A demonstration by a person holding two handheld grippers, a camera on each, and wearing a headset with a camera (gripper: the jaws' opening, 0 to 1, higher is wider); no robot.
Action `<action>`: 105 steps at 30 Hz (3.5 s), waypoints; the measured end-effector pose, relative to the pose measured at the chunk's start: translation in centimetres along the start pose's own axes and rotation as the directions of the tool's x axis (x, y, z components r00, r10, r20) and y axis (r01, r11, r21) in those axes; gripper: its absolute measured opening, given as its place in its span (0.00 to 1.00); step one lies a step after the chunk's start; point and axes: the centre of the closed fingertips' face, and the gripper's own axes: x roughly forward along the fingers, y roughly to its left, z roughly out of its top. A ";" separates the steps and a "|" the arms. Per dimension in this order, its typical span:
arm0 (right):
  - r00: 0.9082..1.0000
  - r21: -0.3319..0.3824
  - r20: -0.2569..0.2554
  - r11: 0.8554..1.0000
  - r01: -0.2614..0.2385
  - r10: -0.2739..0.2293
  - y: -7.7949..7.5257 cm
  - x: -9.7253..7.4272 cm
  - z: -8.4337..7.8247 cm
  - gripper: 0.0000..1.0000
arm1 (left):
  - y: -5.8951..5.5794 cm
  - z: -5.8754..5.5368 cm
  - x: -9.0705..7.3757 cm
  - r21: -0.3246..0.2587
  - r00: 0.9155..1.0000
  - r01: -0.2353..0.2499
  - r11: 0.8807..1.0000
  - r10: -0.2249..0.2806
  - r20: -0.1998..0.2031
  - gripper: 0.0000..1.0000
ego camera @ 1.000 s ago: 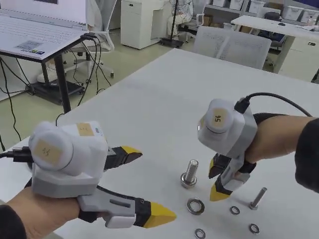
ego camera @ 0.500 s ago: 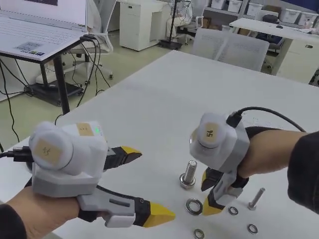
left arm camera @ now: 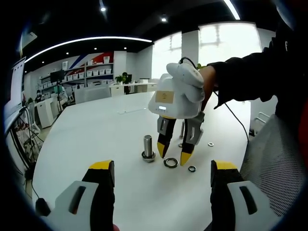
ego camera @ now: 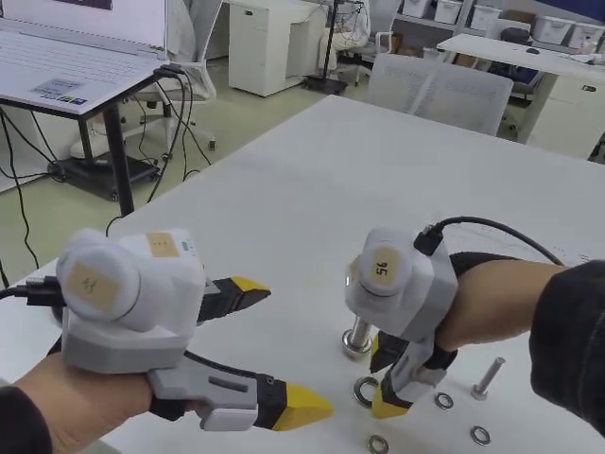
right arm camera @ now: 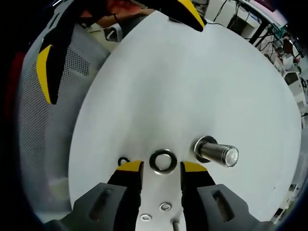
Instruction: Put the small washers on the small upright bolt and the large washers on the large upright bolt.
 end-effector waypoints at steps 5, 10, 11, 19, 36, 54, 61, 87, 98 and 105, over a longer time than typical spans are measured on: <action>1.000 -0.008 -0.005 1.000 0.005 -0.005 0.1 0.2 0.3 0.32 | -0.1 0.0 0.0 -0.002 1.000 0.002 1.000 -0.002 0.003 0.82; 1.000 -0.013 -0.011 1.000 0.005 -0.005 0.2 0.4 0.3 0.32 | -0.2 0.0 -0.1 -0.003 1.000 0.002 1.000 -0.002 0.005 0.82; 1.000 -0.014 -0.012 1.000 0.006 -0.006 0.2 0.4 0.3 0.32 | -0.2 0.0 -0.1 -0.002 1.000 0.002 1.000 -0.002 0.004 0.82; 1.000 -0.002 -0.014 1.000 0.004 -0.004 0.1 0.3 0.1 0.30 | -0.3 0.1 -0.1 -0.001 1.000 0.005 1.000 -0.005 0.006 0.82; 1.000 0.002 -0.023 1.000 0.008 -0.008 0.2 0.3 0.0 0.26 | -0.3 0.0 -0.1 0.000 1.000 0.007 1.000 -0.007 0.001 0.81; 1.000 0.016 -0.022 1.000 0.004 -0.004 0.2 0.2 -0.1 0.24 | -0.3 0.2 -0.1 -0.001 1.000 0.010 1.000 -0.010 0.003 0.80; 1.000 0.025 -0.020 1.000 0.010 -0.009 -0.1 -0.5 -0.3 0.24 | -0.3 0.3 -0.1 -0.002 1.000 0.010 1.000 -0.010 0.006 0.80; 0.998 0.059 -0.020 0.996 0.067 -0.066 -0.4 -5.2 -1.6 0.24 | -0.5 0.3 0.1 0.002 1.000 0.012 1.000 -0.012 0.003 0.80; 0.994 0.041 0.024 0.994 0.105 -0.106 -1.1 -7.9 0.1 0.24 | -0.4 0.3 0.2 0.001 1.000 0.013 1.000 -0.013 0.003 0.80; 0.991 0.023 0.030 0.991 0.130 -0.130 -1.9 -8.5 0.8 0.24 | -0.4 0.3 0.1 -0.001 1.000 0.012 1.000 -0.012 0.007 0.80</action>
